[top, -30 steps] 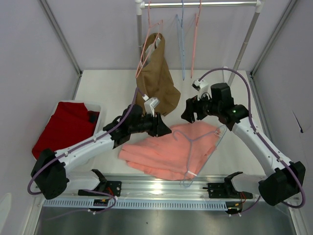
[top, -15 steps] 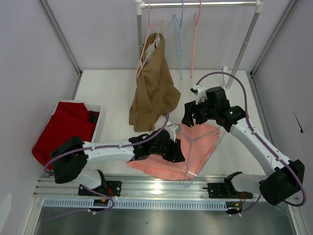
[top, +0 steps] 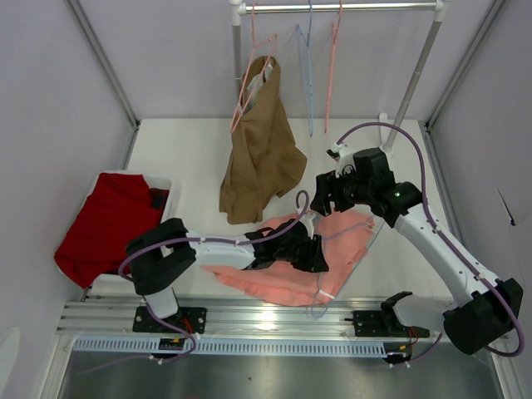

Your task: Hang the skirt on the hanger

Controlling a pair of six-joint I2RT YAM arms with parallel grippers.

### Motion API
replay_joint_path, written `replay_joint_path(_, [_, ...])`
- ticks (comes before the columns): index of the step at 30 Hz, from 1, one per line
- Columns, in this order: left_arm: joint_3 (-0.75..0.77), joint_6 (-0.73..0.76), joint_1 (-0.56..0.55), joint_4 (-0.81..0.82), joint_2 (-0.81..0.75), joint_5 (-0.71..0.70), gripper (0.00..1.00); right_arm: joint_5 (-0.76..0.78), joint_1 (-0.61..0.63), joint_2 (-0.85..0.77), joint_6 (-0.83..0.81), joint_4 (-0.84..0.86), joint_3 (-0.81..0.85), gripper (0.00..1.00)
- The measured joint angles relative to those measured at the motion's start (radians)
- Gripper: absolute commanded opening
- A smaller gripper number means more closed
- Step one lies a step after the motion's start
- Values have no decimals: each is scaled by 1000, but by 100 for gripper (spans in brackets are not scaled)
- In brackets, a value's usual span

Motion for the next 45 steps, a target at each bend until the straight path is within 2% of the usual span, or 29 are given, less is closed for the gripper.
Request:
replay_joint_path(7, [10,-12,0,60,61,5,39,-1,0,0,0,0,0,73])
replay_joint_path(10, [11,-21,0,81,83,10,31,-1,0,-2,1,0,0,73])
replay_joint_path(13, [11,-31,0,105,101,22,15,-1,-1,-6,3,0,0,73])
replay_joint_path(14, [11,-34,0,114,106,29,3,-1,-2,-8,4,0,0,73])
replay_joint_path(15, [11,-39,0,124,108,32,0,-1,-5,-10,7,0,0,73])
replay_joint_path(21, [1,-24,15,243,111,116,0,-3,-19,-25,11,0,0,73])
replay_joint_path(25, [-40,22,70,325,104,221,0,-23,-35,-46,18,-1,0,73])
replay_joint_path(37, [-70,180,303,353,-40,561,0,-113,-70,-110,34,-2,29,74])
replay_joint_path(45, [-70,267,354,294,-122,689,0,-188,-115,-132,30,-11,43,76])
